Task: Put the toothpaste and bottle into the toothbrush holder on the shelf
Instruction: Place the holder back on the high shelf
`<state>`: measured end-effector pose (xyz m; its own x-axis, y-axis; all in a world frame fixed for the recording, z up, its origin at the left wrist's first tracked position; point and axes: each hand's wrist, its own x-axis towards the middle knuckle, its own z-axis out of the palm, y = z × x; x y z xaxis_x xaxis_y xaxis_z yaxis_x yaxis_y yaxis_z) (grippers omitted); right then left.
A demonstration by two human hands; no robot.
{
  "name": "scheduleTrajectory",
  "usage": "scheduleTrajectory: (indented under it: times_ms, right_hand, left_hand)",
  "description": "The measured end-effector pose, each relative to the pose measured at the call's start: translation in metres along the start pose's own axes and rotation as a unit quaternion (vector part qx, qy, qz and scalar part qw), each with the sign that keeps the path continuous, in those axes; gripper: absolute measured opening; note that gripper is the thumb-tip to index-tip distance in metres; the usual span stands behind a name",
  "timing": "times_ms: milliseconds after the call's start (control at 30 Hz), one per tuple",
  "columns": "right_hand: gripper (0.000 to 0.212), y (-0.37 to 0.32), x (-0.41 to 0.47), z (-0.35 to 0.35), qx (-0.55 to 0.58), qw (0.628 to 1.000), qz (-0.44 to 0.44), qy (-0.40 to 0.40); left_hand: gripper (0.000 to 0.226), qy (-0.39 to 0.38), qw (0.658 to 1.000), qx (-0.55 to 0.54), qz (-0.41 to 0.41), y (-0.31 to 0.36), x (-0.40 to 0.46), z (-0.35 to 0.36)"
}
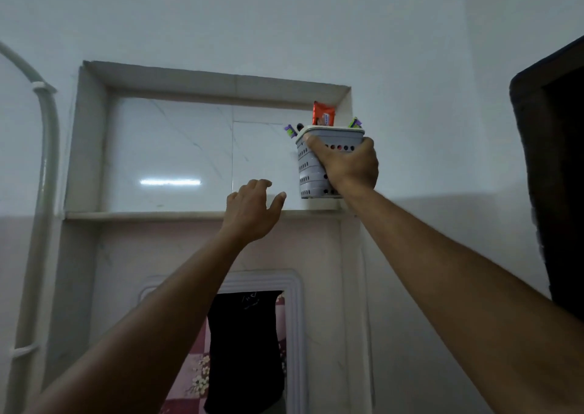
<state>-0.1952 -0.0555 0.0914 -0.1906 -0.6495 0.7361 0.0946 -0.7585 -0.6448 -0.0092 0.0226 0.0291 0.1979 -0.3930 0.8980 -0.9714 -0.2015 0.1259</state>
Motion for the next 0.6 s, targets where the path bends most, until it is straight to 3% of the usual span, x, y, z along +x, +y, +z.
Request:
scheduleTrajectory:
  times_ms: [200, 367, 600]
  right_hand:
    - [0.109, 0.044, -0.003, 0.026, -0.007, 1.000, -0.011, 0.005]
    - [0.120, 0.057, -0.005, 0.034, -0.018, 0.999, -0.044, 0.011]
    - [0.124, 0.087, -0.016, 0.035, -0.108, 0.987, -0.087, -0.087]
  left_hand:
    - [0.057, 0.026, 0.998, 0.052, 0.007, -0.006, 0.008, 0.027]
    - [0.059, 0.067, 0.990, 0.120, 0.035, -0.013, 0.004, 0.043]
    - [0.056, 0.054, 0.987, 0.142, 0.048, -0.014, 0.001, 0.042]
